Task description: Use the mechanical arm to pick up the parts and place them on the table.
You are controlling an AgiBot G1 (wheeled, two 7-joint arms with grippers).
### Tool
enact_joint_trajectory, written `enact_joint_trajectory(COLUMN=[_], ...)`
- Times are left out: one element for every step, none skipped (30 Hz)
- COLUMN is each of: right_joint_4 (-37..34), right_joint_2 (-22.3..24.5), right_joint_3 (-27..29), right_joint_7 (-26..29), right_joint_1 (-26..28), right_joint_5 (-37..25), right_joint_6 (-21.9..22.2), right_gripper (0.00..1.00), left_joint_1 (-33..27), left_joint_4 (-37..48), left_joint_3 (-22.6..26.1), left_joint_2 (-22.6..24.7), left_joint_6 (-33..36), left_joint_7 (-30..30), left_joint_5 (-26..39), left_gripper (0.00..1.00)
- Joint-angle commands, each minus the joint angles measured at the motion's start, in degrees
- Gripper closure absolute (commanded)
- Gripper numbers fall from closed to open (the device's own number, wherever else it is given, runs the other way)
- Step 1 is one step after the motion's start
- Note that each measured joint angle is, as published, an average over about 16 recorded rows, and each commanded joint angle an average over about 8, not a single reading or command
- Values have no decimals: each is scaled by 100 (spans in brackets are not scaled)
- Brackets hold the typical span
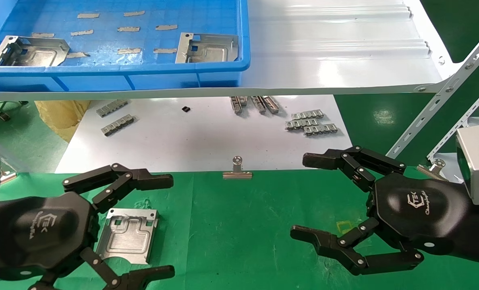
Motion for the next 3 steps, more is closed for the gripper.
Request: enact_joint_trajectory(right_joint_4=[0, 0, 0], right_joint_2=[0, 0, 0], right_joint_3=[0, 0, 0], right_joint_7=[0, 0, 0], right_joint_1=[0, 0, 0], right_joint_5=[0, 0, 0], right_joint_6=[0, 1, 0], right_gripper=[0, 0, 0], left_joint_1=[27, 24, 21], left_joint_4=[-37, -31, -25], left_joint_3=[-35, -30, -25], left_joint_2=[-4, -4, -4], left_joint_6=[-7, -7, -7], left_joint_7=[-14, -11, -8], left_joint_5=[-5, -5, -5], left_gripper=[0, 0, 0])
